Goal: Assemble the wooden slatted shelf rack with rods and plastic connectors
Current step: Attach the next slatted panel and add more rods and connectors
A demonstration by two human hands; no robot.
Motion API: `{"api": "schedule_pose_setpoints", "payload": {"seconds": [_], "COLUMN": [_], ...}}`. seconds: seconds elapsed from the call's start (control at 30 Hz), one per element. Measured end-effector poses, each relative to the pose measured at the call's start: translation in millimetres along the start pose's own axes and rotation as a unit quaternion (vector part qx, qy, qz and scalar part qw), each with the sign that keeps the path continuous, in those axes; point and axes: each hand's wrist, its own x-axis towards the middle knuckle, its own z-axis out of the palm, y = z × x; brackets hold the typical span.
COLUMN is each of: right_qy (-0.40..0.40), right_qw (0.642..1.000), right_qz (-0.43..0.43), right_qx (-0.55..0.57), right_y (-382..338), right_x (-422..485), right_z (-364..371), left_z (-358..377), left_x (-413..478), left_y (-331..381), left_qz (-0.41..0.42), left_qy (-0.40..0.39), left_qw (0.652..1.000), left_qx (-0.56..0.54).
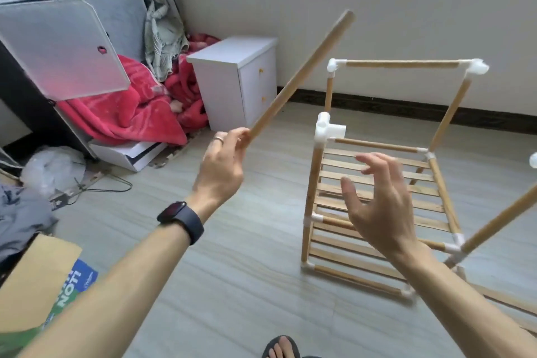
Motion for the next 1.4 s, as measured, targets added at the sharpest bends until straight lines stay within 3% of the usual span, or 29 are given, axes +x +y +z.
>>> {"api": "schedule_pose_setpoints", "payload": {"seconds": [0.07,0.17,0.27,0.33,0.4,0.47,0.53,0.57,0.63,0.73,0.83,0.9,1.13,1.4], "right_qy": [0.081,0.116,0.068,0.017,-0.023,-0.047,-0.061,-0.057,-0.025,0.033,0.087,0.119,0.110,0.098], "right_qw": [0.987,0.966,0.961,0.964,0.969,0.979,0.985,0.986,0.973,0.861,0.817,0.801,0.752,0.764], "right_qz": [-0.103,-0.111,-0.062,-0.053,-0.037,0.006,0.073,0.112,0.222,0.372,0.403,0.413,0.451,0.427], "right_qx": [-0.091,-0.203,-0.261,-0.262,-0.244,-0.200,-0.146,-0.107,0.050,0.344,0.403,0.417,0.467,0.474], "right_y": [-15,-24,-18,-8,5,16,26,29,30,21,16,13,9,-3], "right_x": [28,66,85,86,80,72,63,60,57,55,46,40,42,58], "right_z": [-22,-51,-67,-73,-77,-80,-82,-82,-85,-88,-80,-73,-56,-36], "left_z": [-37,-74,-79,-72,-59,-37,-12,0,22,45,60,65,73,74], "left_x": [34,79,100,103,102,99,94,92,92,89,80,76,72,71], "left_y": [24,65,107,129,140,144,147,148,149,143,135,132,131,127], "left_qz": [0.137,0.311,0.426,0.466,0.472,0.385,0.214,0.117,-0.071,-0.221,-0.257,-0.261,-0.230,-0.249], "left_qy": [0.039,0.043,0.015,0.008,0.019,0.036,0.039,0.015,-0.055,-0.161,-0.231,-0.227,-0.165,-0.139], "left_qw": [0.983,0.915,0.853,0.838,0.849,0.912,0.976,0.991,0.981,0.928,0.887,0.862,0.875,0.870], "left_qx": [0.118,0.255,0.303,0.284,0.237,0.136,0.009,-0.059,-0.174,-0.251,-0.307,-0.370,-0.393,-0.402]}}
